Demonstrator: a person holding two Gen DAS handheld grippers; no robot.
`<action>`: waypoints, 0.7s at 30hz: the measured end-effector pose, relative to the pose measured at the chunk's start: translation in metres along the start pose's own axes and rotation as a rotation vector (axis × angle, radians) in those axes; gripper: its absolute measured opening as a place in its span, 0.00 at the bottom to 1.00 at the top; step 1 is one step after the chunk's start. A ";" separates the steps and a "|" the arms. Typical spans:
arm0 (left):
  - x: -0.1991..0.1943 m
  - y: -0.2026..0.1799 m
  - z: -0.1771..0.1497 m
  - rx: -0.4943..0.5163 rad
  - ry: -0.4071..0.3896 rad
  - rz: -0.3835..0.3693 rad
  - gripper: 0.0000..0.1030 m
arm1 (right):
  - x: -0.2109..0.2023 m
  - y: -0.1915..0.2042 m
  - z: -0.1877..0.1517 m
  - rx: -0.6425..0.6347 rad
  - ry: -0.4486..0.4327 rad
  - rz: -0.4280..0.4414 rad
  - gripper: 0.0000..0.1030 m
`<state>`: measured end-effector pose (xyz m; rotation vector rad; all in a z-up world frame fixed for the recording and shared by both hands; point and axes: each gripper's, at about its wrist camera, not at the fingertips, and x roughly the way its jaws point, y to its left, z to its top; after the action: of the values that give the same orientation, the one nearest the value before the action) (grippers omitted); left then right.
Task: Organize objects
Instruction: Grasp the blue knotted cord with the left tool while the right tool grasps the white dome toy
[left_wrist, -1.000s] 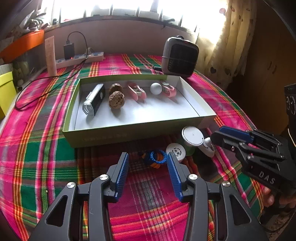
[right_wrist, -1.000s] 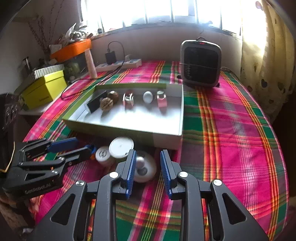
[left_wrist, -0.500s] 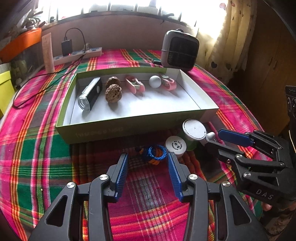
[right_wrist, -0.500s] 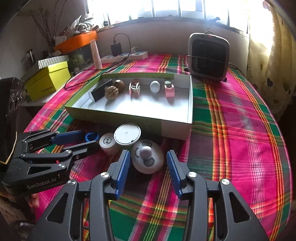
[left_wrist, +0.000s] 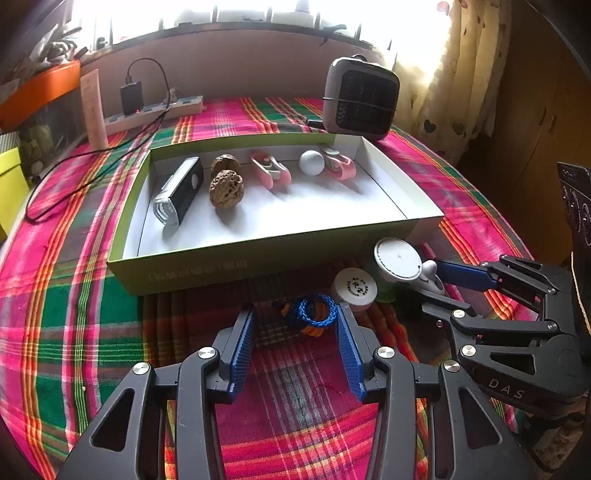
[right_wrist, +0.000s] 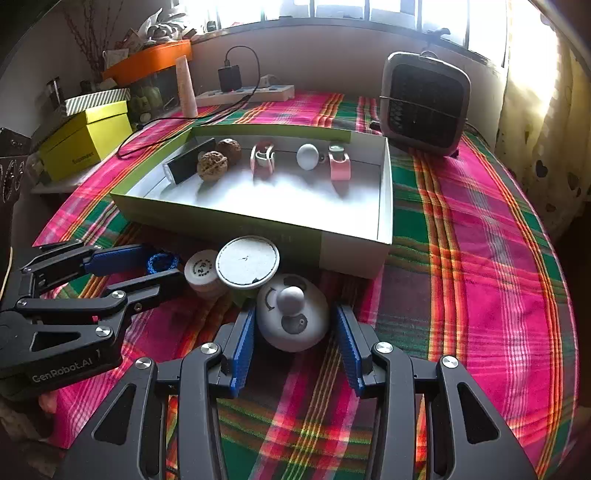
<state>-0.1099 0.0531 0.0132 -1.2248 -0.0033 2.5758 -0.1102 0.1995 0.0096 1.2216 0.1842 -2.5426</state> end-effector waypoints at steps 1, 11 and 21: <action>0.000 0.000 0.000 -0.002 -0.001 0.001 0.41 | 0.000 0.000 0.000 -0.004 0.001 -0.006 0.42; 0.001 0.004 0.002 -0.021 -0.005 -0.001 0.38 | 0.000 -0.003 0.001 0.006 -0.001 0.005 0.42; 0.002 0.008 0.003 -0.040 -0.007 0.022 0.24 | 0.000 -0.005 0.001 0.014 -0.003 0.009 0.40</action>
<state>-0.1153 0.0458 0.0128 -1.2364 -0.0438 2.6111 -0.1125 0.2042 0.0099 1.2204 0.1603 -2.5422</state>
